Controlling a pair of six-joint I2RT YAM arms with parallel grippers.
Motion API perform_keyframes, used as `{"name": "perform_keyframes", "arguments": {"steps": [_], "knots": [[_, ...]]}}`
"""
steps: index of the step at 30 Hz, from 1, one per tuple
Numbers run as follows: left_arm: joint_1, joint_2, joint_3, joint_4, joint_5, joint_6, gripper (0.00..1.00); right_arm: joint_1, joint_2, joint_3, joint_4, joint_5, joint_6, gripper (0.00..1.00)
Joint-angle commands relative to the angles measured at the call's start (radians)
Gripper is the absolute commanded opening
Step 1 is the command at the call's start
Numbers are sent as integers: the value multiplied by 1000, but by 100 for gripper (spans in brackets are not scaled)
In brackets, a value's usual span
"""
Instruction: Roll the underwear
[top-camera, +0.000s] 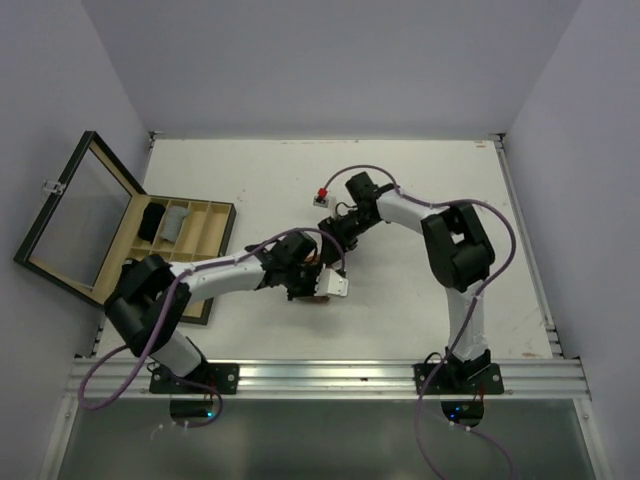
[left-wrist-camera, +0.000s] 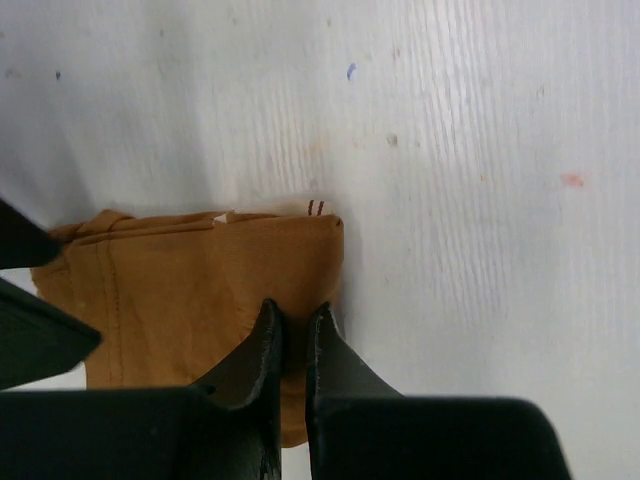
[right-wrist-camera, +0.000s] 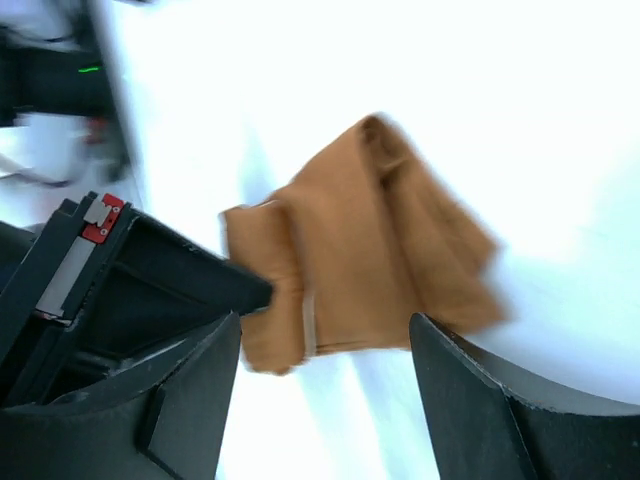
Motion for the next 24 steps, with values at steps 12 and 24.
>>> {"name": "perform_keyframes", "arguments": {"steps": [12,24], "knots": [[278,775,500,-742,372,44,0,-173,-510,-279,-117,151,-488,58],[320,1008,790,-840,315,38,0,123,-697,-437,129,387,-502,52]]}}
